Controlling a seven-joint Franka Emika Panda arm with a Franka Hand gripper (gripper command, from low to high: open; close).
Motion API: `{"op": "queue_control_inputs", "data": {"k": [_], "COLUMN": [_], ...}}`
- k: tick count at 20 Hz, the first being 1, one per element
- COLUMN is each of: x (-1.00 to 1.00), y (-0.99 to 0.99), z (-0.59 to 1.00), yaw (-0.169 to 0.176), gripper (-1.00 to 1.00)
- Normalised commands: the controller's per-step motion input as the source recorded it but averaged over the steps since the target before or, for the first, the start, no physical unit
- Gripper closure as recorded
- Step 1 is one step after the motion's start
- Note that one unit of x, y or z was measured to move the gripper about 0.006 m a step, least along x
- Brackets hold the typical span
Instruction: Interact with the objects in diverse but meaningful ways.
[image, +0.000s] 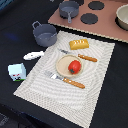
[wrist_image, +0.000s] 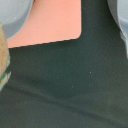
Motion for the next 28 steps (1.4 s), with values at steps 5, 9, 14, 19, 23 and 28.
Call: {"op": "queue_control_inputs", "data": {"k": [5,9,14,19,23,28], "x": [0.00,0.00,0.00,-0.03,0.01,0.00], "y": [0.38,0.35,0.27,0.17,0.12,0.06], "z": [-0.31,-0.33,-0.30,-0.25,-0.04,-0.11], "yaw": [-0.051,-0.078,-0.098,-0.071,-0.091,-0.137], "gripper": [-1.00,-1.00,-1.00,-1.00,-1.00,-1.00]}}
